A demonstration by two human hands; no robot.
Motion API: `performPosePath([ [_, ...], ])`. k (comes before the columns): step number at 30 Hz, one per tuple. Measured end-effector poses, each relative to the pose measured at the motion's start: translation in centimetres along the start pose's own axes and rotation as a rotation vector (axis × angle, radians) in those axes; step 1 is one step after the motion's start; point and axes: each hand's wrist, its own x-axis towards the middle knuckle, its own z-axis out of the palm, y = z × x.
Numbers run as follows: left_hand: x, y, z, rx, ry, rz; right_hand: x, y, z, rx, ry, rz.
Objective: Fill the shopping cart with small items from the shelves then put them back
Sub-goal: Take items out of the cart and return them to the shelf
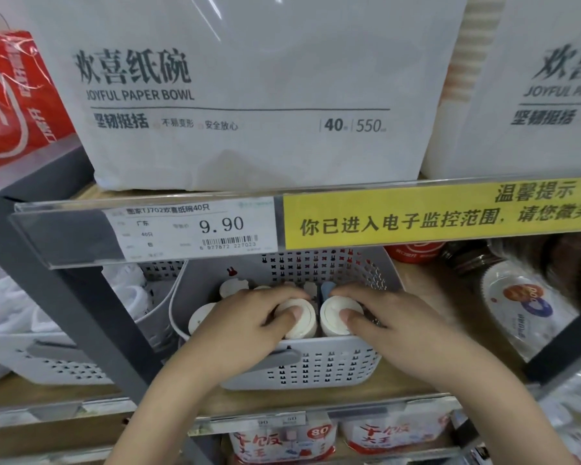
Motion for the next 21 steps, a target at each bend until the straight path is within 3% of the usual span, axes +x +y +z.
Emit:
performPosePath([
  [11, 0.1, -0.7, 0.6, 0.000, 0.139, -0.005, -0.1, 0.1, 0.6, -0.141, 0.017, -0.055],
  [21, -0.3, -0.4, 0.8, 0.072, 0.254, 0.002, -0.8, 0.0, 1.7, -0.048, 0.257, -0.112],
])
